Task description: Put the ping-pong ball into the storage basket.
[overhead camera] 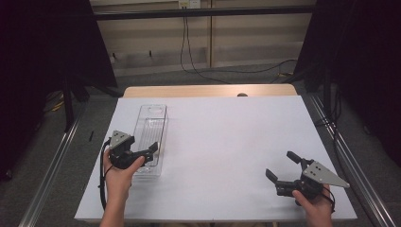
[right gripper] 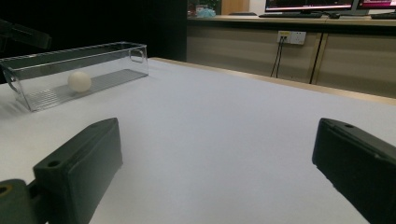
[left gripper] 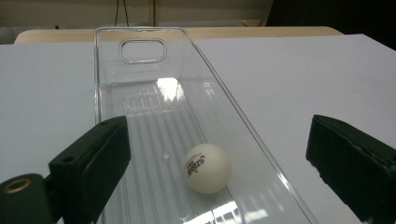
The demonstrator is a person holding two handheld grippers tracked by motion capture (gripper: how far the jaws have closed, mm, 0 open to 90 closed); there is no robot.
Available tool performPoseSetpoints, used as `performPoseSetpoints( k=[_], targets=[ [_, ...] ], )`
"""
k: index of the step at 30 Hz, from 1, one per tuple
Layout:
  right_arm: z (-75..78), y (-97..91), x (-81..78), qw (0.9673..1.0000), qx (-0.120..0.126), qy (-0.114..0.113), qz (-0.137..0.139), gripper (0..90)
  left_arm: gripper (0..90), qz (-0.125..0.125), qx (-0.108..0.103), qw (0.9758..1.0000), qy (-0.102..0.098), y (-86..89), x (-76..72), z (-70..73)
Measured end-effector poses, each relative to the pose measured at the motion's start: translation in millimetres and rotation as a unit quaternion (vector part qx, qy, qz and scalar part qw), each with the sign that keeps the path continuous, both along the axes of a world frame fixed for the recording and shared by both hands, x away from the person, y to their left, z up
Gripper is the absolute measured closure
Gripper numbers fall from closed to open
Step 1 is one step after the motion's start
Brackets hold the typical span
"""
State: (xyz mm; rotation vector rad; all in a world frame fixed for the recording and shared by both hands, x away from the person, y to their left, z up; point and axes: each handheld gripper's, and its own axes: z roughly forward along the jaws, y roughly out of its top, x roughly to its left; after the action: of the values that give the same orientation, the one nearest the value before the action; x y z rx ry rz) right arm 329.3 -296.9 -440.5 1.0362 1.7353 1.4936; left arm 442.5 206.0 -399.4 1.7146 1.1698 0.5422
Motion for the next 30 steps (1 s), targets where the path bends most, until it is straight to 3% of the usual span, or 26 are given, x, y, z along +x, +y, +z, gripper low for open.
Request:
performPoseSetpoints(
  k=[4, 9, 30],
  targets=[
    [0.2, 0.1, 0.1, 1.0000, 0.000, -0.001, 0.001, 1.1, 3.7, -0.003, -0.004, 1.0000, 0.000, -0.1, -3.2, -4.2],
    [0.1, 0.4, 0.1, 1.0000, 0.000, 0.000, 0.001, 1.1, 3.1, -0.009, 0.002, 0.9999, -0.012, 0.3, -7.0, -4.5],
    [0.7, 2.3, -0.2, 1.0000, 0.003, 0.001, 0.004, 1.1, 2.8, -0.017, -0.018, 0.9981, -0.056, 12.1, -23.4, -2.9]
  ],
)
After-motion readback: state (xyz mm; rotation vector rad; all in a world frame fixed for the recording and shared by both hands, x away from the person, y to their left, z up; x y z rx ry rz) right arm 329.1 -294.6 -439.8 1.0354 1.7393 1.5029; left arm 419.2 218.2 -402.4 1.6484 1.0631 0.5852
